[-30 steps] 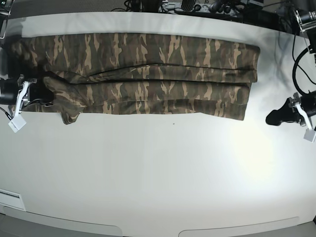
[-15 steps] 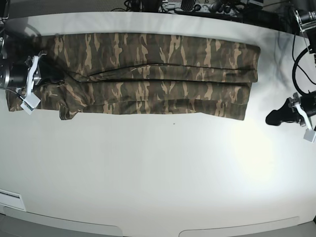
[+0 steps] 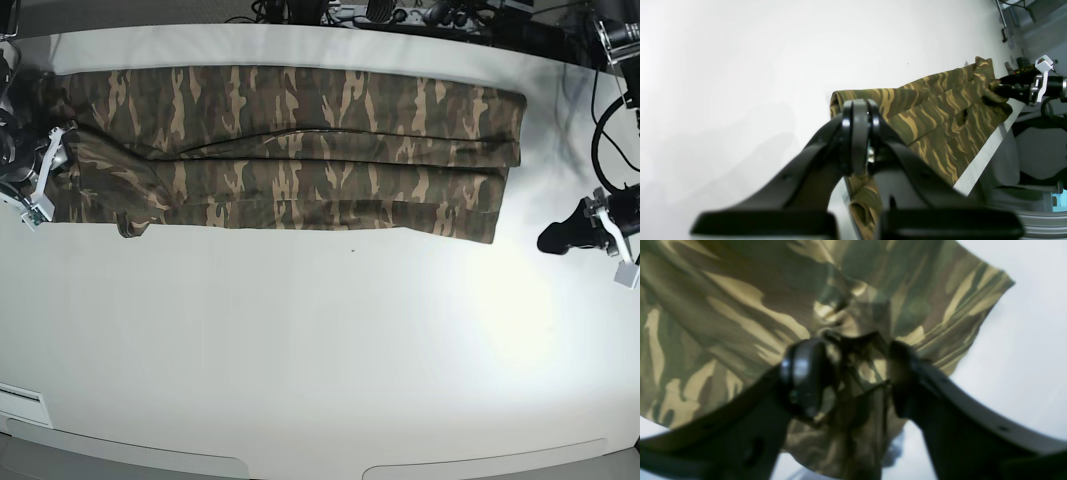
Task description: Fold the T-shirt properly
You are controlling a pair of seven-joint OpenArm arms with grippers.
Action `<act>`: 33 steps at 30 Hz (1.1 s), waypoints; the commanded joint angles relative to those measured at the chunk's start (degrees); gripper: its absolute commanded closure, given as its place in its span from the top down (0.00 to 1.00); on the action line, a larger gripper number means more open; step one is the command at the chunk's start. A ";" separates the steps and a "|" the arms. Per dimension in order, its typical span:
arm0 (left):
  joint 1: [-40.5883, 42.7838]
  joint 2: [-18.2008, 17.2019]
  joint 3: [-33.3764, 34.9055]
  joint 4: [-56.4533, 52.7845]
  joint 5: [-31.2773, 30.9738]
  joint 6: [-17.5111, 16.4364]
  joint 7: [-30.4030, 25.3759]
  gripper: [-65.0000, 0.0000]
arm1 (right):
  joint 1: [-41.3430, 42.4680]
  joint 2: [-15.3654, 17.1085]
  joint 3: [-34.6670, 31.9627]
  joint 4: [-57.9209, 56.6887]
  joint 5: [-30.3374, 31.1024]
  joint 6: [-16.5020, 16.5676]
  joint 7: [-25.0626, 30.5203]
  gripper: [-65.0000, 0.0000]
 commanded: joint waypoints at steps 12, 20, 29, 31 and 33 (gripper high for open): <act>-1.07 -1.60 -0.48 0.79 -1.41 -0.37 -0.17 0.00 | 1.09 1.60 3.19 0.79 -16.70 -13.38 0.59 0.55; -1.07 -1.60 -0.48 0.79 -1.41 -0.37 -0.20 0.00 | 0.94 1.49 11.41 2.60 -18.49 -20.85 1.86 0.42; -1.09 -1.62 -0.48 0.79 -1.41 -0.42 -0.39 0.00 | 0.92 -1.40 25.38 14.56 24.17 -0.96 -0.72 0.00; -1.11 -1.62 -0.48 0.79 -1.41 -0.42 -0.74 0.00 | 0.90 -3.02 25.53 14.58 35.80 4.04 -5.46 0.00; -1.09 -1.64 -0.48 0.79 -1.41 -1.11 -1.29 0.00 | 0.81 -5.35 25.00 13.86 44.06 6.84 -9.88 0.00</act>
